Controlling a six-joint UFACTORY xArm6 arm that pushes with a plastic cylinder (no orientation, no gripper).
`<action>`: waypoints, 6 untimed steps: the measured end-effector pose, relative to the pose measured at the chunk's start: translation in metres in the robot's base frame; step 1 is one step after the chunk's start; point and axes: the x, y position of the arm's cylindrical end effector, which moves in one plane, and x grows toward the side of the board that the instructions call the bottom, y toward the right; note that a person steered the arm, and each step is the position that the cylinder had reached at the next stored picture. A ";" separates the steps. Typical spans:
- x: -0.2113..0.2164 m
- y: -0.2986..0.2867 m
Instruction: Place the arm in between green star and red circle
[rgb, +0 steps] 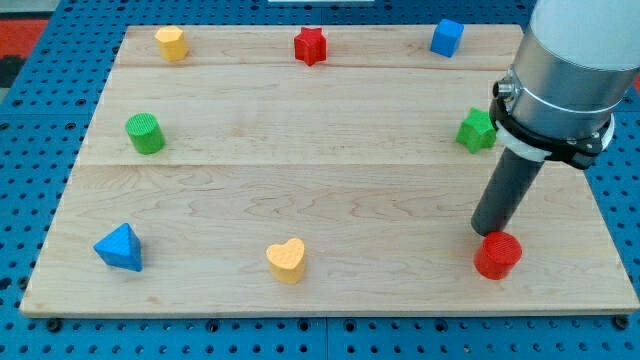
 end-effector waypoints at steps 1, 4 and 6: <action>0.000 0.000; 0.000 0.009; -0.005 0.020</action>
